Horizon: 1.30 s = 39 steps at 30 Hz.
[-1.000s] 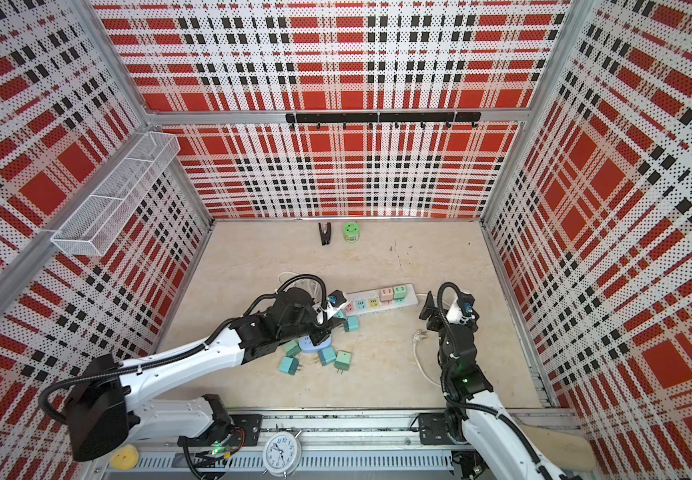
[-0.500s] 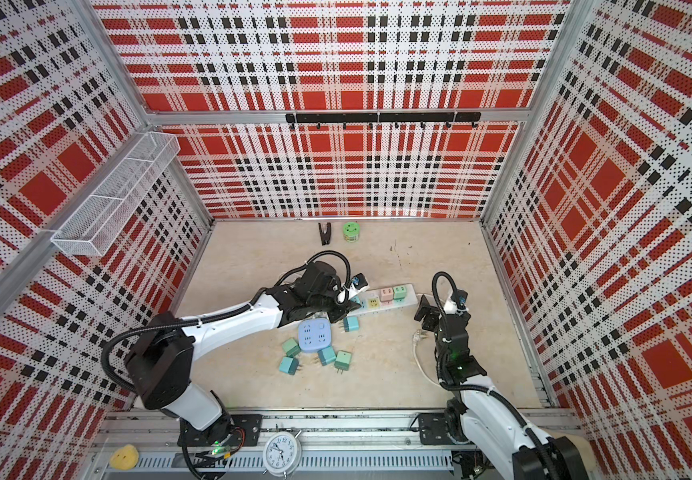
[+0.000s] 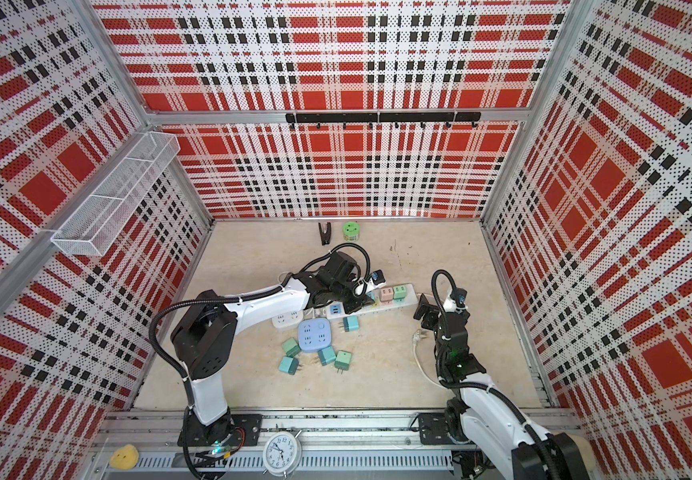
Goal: Insert the plug
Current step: 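Align and lower the teal adapter into the socket with the left gripper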
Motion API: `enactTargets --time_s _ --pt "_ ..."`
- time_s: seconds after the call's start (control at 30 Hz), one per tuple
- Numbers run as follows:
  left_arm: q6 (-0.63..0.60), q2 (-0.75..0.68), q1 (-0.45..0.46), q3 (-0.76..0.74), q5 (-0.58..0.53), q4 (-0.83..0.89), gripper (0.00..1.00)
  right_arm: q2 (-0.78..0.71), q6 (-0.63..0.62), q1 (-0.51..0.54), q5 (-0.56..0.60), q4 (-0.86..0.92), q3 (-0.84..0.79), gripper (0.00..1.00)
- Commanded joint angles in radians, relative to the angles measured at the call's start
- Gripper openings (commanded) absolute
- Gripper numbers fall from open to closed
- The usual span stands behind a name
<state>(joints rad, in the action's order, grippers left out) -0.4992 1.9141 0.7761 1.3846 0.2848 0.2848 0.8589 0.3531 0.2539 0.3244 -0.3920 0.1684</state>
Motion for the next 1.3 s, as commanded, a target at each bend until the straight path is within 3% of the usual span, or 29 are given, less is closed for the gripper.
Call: enactTargets --time_s 0.0,0.43,1.27 --pt "-0.025 0.036 -0.015 0.057 0.033 0.042 0.00 -0.003 0.010 -0.003 -0.001 -0.027 0.020 1.00" --pt "-0.033 0.154 -0.034 0.167 0.099 0.098 0.00 -0.004 0.009 -0.002 -0.006 -0.024 0.021 1.00" --pt "-0.062 0.252 -0.029 0.256 0.087 0.184 0.00 0.013 0.010 -0.002 -0.010 -0.021 0.029 1.00"
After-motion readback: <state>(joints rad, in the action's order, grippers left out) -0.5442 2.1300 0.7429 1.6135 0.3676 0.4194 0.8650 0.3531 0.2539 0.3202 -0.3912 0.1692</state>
